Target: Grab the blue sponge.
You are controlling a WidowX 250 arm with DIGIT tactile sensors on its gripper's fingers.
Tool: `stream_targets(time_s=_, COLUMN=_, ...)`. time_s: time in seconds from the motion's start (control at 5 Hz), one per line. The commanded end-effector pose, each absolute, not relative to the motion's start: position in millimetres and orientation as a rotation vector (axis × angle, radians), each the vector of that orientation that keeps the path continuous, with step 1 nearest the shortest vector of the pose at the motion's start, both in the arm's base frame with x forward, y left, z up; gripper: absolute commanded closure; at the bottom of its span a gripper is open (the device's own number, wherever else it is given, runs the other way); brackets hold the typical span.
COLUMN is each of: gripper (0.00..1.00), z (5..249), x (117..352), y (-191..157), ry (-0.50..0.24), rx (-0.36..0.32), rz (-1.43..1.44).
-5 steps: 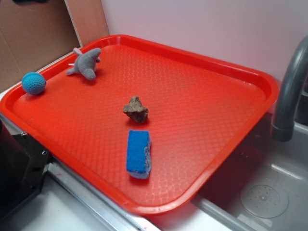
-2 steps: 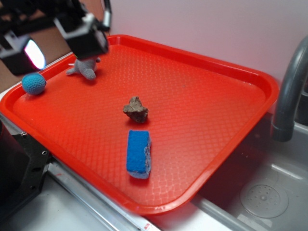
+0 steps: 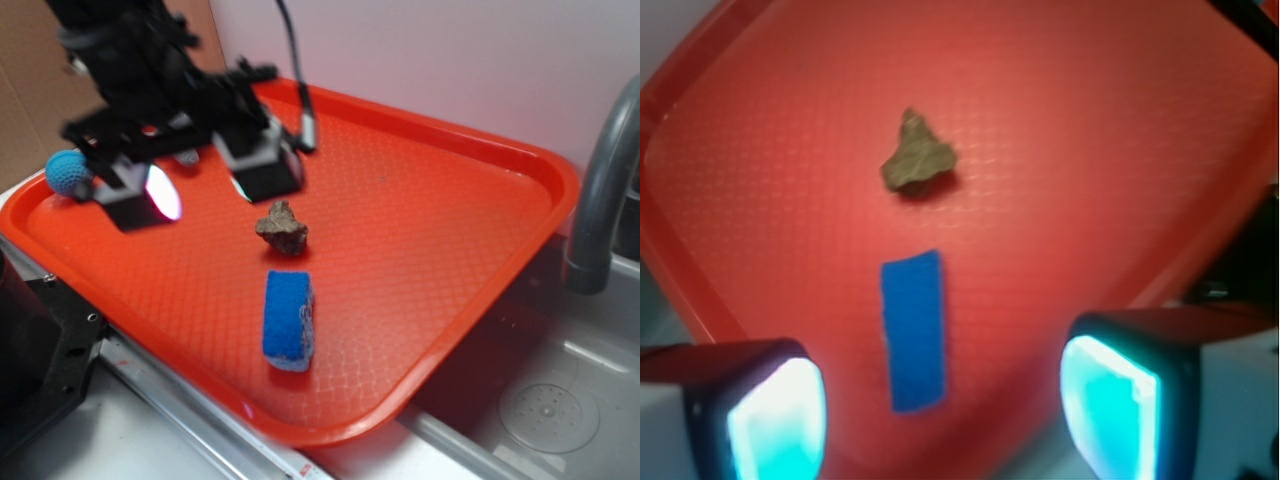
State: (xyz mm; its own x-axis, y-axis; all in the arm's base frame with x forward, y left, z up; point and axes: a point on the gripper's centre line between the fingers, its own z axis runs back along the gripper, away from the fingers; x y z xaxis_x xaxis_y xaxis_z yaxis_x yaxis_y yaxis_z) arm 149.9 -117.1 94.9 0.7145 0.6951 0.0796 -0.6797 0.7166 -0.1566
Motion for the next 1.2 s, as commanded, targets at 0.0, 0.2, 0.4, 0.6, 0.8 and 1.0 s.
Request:
stream_targets(time_s=0.0, gripper=0.0, z=51, x=163, y=-139, ry=-0.134, rx=-0.071, rz=0.738)
stream_targets(time_s=0.2, gripper=0.0, z=35, x=163, y=-142, ry=-0.112, rx=-0.042, rz=0.732)
stream_targets(time_s=0.4, gripper=0.0, z=21, x=165, y=-141, ry=-0.099, rx=-0.02, rz=0.755)
stream_targets(time_s=0.6, gripper=1.0, z=16, x=166, y=-138, ry=-0.108, rx=-0.01, rz=0.769)
stream_targets(time_s=0.8, gripper=1.0, z=14, x=168, y=-135, ry=-0.109, rx=-0.011, rz=0.782)
stream_targets(time_s=1.0, gripper=1.0, z=40, x=172, y=-125, ry=-0.094, rx=-0.031, rz=0.712)
